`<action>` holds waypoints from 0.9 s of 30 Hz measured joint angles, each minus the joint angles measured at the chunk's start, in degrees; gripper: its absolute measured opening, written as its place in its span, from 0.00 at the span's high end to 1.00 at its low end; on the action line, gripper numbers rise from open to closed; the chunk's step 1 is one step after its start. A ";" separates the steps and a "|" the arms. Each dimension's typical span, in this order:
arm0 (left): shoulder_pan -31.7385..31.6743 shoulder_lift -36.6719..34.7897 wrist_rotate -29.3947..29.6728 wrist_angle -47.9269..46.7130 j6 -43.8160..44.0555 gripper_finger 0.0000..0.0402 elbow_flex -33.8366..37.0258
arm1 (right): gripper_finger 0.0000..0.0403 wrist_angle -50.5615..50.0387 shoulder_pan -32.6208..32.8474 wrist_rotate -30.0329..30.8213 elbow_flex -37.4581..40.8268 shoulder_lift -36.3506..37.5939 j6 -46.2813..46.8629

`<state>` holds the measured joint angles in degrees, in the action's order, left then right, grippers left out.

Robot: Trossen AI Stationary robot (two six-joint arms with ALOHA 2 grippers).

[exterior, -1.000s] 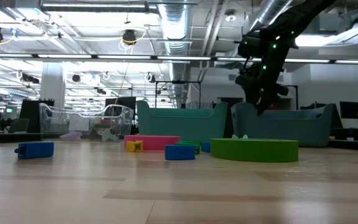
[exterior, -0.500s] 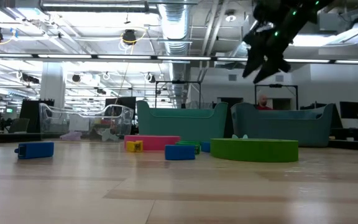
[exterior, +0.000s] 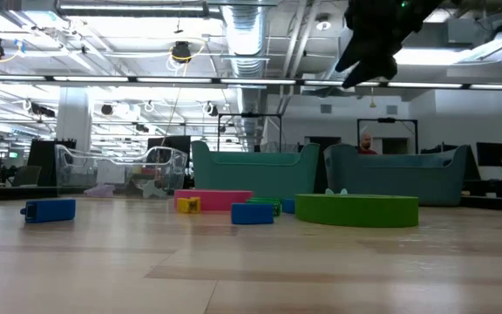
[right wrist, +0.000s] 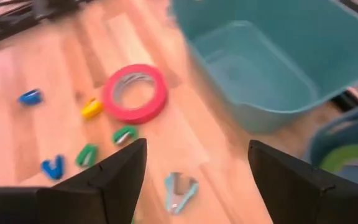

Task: Pick and place Stapler, Stapler remover, tape
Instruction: Put the green tape into the blue bin

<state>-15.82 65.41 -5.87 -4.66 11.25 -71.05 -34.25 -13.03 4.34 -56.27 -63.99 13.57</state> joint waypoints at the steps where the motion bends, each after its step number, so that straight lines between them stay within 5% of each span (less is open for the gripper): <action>1: 0.00 0.00 0.00 0.01 0.00 0.91 0.00 | 0.33 0.02 1.05 0.01 0.00 0.00 0.06; 12: 0.99 -0.02 0.00 -0.01 0.17 0.91 0.00 | 0.33 1.98 9.91 0.13 0.00 0.00 3.47; 27: 2.82 0.00 0.00 -0.01 0.17 0.91 0.00 | 0.33 1.95 11.68 0.16 0.00 0.00 6.00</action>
<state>-13.00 65.41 -5.87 -4.67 11.42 -71.05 -32.29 -1.35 4.50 -56.27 -63.99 19.57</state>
